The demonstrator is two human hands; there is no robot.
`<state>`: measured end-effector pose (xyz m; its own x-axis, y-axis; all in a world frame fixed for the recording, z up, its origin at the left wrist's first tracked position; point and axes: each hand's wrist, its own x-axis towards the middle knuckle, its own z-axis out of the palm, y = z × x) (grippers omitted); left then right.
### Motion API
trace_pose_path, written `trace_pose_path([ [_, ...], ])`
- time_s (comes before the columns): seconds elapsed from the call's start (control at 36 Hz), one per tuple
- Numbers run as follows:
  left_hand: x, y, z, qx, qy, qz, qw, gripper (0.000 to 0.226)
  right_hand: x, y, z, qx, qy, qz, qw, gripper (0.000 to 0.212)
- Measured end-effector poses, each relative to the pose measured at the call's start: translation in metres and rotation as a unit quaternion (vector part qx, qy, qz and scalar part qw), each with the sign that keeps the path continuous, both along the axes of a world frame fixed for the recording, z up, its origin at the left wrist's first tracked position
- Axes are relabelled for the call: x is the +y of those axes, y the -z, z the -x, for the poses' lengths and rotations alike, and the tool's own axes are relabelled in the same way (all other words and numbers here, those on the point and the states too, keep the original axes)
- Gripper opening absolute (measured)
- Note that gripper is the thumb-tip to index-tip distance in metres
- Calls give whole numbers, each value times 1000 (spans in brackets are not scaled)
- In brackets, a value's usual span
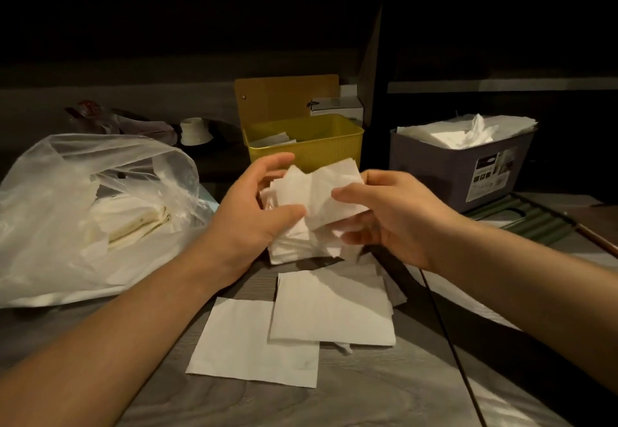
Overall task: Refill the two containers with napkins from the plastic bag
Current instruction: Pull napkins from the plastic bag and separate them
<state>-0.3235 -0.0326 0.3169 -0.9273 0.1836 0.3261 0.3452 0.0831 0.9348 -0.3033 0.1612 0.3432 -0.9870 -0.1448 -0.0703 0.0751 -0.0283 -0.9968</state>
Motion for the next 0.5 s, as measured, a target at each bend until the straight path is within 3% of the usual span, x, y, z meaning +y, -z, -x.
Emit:
trace_pose_path([
  [0.06,0,-4,-1,41,-4,-4,999,67,2,1,3,125,62,-129,982,17],
  [0.11,1,-7,-2,65,-3,1,998,67,5,3,7,187,89,-169,964,31],
  [0.19,1,-7,-4,55,28,2,998,68,9,7,12,137,17,-92,986,79],
  [0.25,1,-5,-6,41,51,5,998,69,9,10,12,96,-46,-46,993,96],
  [0.39,-3,-4,-6,18,70,61,996,67,7,14,11,158,-38,-78,984,87],
  [0.5,-1,-5,-9,24,42,76,996,45,10,13,11,224,-23,-114,968,83],
])
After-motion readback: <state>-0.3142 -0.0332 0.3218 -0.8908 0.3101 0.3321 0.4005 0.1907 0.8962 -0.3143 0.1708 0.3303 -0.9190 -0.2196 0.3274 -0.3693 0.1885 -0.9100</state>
